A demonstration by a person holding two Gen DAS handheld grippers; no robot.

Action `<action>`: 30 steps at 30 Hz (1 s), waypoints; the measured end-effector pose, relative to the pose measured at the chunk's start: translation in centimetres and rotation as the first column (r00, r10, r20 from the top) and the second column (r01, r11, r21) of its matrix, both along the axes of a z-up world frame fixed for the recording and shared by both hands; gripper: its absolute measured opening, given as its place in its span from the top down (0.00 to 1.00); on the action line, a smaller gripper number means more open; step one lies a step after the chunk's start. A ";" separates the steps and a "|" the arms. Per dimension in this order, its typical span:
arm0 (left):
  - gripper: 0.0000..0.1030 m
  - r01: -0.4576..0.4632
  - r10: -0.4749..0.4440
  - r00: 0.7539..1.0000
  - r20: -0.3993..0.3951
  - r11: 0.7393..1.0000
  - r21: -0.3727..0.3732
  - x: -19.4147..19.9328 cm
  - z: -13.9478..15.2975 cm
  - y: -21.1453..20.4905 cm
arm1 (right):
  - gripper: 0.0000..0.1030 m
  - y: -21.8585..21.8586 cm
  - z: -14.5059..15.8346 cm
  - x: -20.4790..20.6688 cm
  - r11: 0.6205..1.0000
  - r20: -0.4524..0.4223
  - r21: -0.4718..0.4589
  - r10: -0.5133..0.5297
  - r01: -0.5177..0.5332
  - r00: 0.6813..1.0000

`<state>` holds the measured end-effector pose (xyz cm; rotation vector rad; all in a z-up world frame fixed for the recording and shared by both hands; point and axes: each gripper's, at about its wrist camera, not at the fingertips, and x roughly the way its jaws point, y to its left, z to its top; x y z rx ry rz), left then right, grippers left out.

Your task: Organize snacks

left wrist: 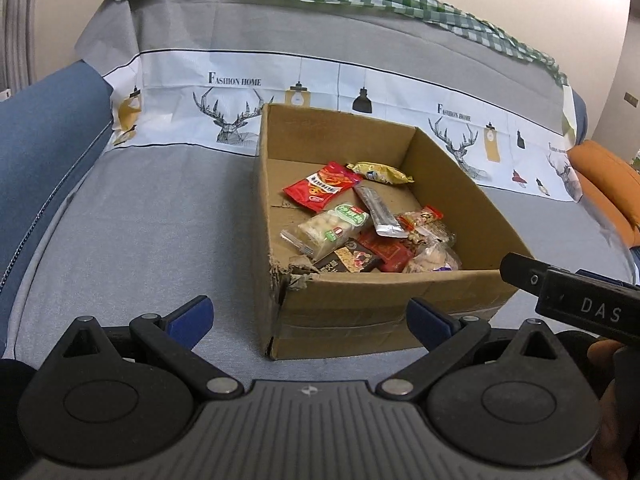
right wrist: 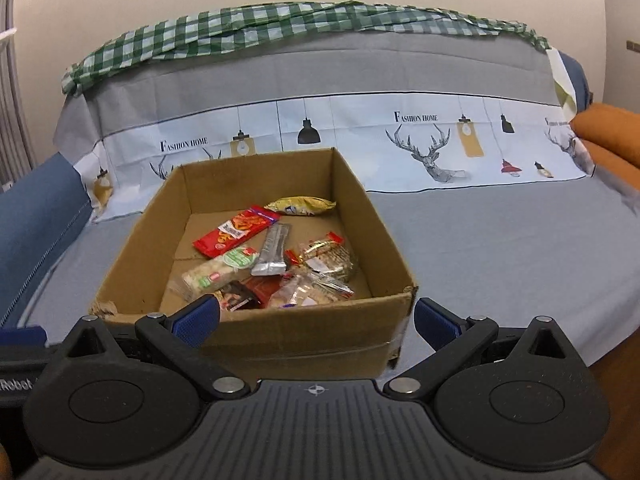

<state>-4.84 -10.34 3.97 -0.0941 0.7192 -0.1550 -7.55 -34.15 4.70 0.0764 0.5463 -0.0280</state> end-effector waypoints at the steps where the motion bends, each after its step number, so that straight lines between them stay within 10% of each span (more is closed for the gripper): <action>1: 0.00 -0.004 0.004 1.000 0.000 1.000 -0.002 0.1 -0.1 0.1 | 0.01 0.1 0.0 0.1 1.000 0.001 0.002 0.002 -0.002 1.000; 30: 0.00 -0.002 0.002 1.000 0.025 1.000 0.009 0.1 -0.2 -0.2 | 0.01 0.9 -0.3 0.5 0.999 -0.001 -0.036 0.022 -0.022 1.000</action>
